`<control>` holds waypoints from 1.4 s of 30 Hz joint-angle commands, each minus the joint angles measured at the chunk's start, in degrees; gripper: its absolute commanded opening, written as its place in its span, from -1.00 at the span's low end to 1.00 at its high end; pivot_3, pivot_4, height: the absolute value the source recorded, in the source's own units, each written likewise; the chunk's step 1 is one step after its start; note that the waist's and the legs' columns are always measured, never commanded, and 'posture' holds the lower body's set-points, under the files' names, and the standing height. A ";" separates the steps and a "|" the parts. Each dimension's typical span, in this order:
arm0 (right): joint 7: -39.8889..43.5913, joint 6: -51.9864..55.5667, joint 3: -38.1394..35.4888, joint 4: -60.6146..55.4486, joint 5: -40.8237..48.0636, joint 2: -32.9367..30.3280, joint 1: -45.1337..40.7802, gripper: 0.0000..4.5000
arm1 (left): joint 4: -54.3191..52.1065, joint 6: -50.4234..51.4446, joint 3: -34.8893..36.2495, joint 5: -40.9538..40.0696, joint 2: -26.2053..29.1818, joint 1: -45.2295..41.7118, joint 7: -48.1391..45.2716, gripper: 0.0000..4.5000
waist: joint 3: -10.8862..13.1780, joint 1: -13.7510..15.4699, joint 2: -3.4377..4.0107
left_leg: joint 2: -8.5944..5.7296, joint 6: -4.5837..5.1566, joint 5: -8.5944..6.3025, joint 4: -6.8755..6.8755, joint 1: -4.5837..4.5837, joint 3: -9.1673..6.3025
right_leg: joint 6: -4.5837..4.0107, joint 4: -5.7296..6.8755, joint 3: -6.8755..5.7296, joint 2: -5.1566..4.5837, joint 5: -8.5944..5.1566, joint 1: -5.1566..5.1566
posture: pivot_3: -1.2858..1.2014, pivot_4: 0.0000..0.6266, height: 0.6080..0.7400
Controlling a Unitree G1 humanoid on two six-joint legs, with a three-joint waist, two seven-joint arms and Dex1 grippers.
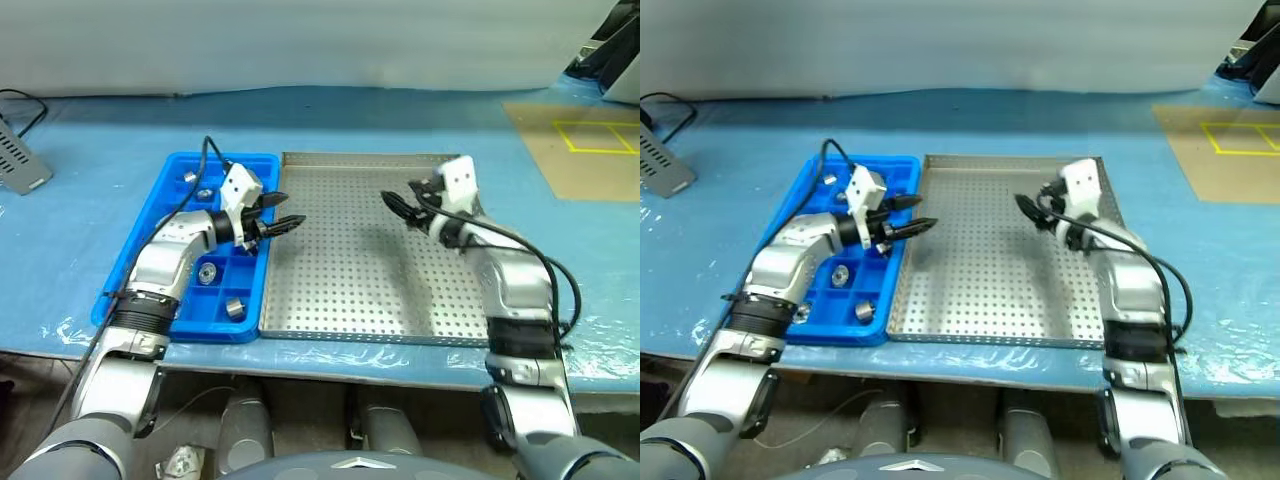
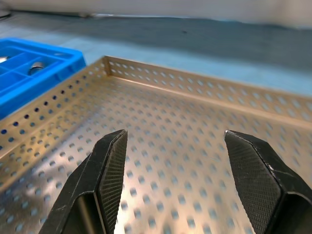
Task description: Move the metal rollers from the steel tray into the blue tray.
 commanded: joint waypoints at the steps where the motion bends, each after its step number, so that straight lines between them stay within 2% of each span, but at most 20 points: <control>1: -3.70 1.11 -1.58 -7.62 3.03 2.27 4.04 0.47 | 1.45 -1.73 0.31 0.53 -1.33 -1.81 -0.41 0.50 | 0.00 -0.37 0.01 | 0.00 0.02 -0.01 0.00 0.02 0.00 | 0.00 0.00 0.00 0.00 0.00 0.01 | -0.19 -0.52 1.00; 7: -7.27 0.24 0.00 -10.59 4.43 5.12 5.86 0.47 | 4.23 -2.43 2.08 0.88 -2.36 -3.17 1.10 0.50 | 0.00 -1.22 0.01 | -0.05 0.18 -0.11 0.02 0.11 0.00 | 0.05 0.00 0.06 -0.02 0.02 0.08 | -0.19 -0.52 1.00; 24: -6.03 -2.17 2.97 -7.17 7.13 2.55 2.30 0.47 | -2.60 -0.04 4.99 0.01 -0.20 0.46 3.76 0.50 | 0.01 -0.68 0.02 | -0.09 0.29 -0.18 -0.09 0.07 0.00 | 0.05 -0.32 0.02 -0.04 0.02 0.19 | -0.11 -0.52 1.00; 42: -3.87 -3.58 4.34 -4.43 7.71 -0.29 -0.19 0.47 | -4.23 -0.06 5.91 -0.50 -0.77 1.76 6.18 0.50 | 0.02 0.30 0.03 | -0.09 0.29 -0.18 -0.20 0.07 0.00 | 0.06 -0.46 0.00 -0.04 0.03 0.21 | -0.09 -0.52 1.00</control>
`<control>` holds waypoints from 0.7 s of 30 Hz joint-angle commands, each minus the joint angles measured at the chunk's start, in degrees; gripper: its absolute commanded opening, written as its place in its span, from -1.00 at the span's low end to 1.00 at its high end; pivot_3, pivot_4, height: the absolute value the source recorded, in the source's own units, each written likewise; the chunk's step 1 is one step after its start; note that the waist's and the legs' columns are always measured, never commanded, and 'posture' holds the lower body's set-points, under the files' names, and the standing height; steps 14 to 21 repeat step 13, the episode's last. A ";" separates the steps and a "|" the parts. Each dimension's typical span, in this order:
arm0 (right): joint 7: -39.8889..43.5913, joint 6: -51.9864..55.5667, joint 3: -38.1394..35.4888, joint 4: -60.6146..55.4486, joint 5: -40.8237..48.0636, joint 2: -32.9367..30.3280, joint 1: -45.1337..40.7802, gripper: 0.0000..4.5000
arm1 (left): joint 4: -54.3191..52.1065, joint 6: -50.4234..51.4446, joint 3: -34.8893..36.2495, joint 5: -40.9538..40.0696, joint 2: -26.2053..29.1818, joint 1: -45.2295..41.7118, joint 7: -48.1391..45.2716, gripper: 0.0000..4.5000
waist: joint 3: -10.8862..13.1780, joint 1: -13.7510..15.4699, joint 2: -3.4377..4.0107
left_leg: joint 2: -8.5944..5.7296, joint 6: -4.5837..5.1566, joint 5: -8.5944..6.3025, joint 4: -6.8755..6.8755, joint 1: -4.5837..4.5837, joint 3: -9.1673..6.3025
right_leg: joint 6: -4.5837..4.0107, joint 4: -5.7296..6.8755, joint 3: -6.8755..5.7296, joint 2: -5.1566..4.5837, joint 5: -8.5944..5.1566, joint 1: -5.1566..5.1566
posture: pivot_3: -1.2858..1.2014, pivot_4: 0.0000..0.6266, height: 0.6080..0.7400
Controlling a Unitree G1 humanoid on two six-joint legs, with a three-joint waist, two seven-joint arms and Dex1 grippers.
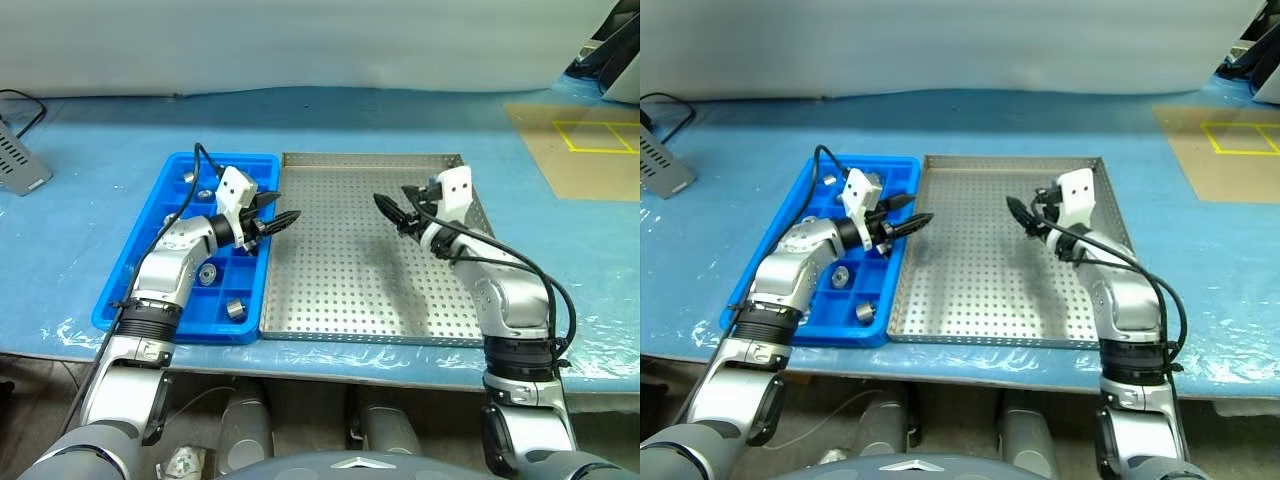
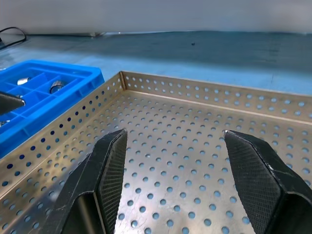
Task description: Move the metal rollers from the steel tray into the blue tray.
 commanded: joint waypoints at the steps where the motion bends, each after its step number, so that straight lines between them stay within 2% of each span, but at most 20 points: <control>1: 0.61 -1.05 -0.22 -1.67 1.48 -0.68 -0.42 0.47 | -2.05 -0.55 1.85 -0.87 0.54 -0.62 0.13 0.50 | 0.00 -0.04 0.00 | 0.00 0.00 0.00 -0.04 -0.01 0.00 | 0.00 -0.05 0.00 0.00 0.00 0.00 | -0.09 -0.52 1.00; 8: 0.30 0.21 -0.14 -3.12 3.73 0.12 0.38 0.47 | -1.74 -0.62 1.92 -1.05 0.07 -1.74 0.03 0.50 | 0.00 0.01 0.00 | -0.07 -0.03 0.02 -0.34 -0.02 0.00 | 0.08 -0.49 -0.04 0.00 0.07 0.10 | -0.09 -0.52 1.00; 21: -0.03 0.91 -0.21 -3.88 4.62 -0.19 -0.23 0.47 | -3.25 0.02 2.04 -1.35 0.03 -0.76 0.01 0.50 | 0.00 0.03 0.00 | -0.09 -0.02 0.02 -0.40 -0.01 0.00 | 0.08 -0.53 -0.05 -0.01 0.07 0.11 | -0.09 -0.52 1.00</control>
